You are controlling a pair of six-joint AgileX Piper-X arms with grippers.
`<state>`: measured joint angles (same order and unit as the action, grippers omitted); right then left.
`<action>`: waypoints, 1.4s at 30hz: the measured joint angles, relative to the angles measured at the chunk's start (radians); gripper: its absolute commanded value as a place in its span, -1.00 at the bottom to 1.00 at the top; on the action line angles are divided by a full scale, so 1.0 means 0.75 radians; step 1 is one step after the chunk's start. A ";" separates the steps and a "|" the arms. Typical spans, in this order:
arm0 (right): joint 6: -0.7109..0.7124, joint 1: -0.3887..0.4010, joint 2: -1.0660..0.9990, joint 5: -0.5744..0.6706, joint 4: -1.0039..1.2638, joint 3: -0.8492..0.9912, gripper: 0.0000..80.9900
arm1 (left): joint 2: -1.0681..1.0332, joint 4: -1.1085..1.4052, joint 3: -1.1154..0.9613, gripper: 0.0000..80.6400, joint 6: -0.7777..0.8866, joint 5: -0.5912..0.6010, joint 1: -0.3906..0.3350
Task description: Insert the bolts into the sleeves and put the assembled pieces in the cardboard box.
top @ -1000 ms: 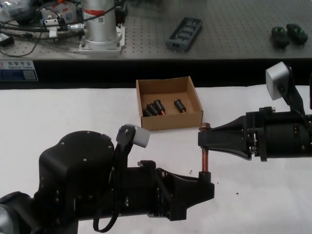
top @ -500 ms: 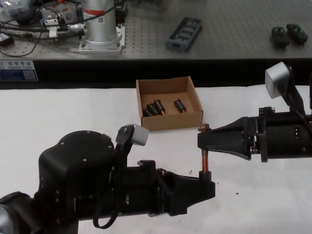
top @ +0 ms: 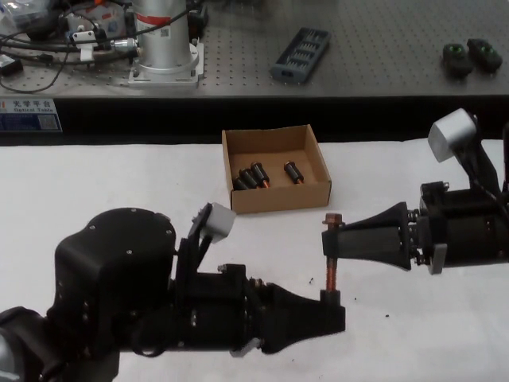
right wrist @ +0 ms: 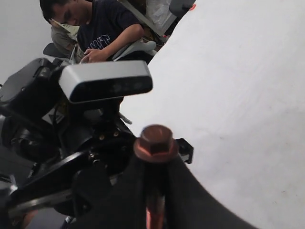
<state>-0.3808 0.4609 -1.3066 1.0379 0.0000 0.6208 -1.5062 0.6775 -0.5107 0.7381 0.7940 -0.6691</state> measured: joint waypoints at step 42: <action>0.030 0.003 0.002 -0.053 -0.022 0.000 -0.35 | 0.000 -0.070 -0.069 -0.90 -0.138 0.044 0.026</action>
<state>-0.3585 0.4628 -1.3054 0.9979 -0.0167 0.6208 -1.5062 0.6250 -0.5625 0.6350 0.8267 -0.6494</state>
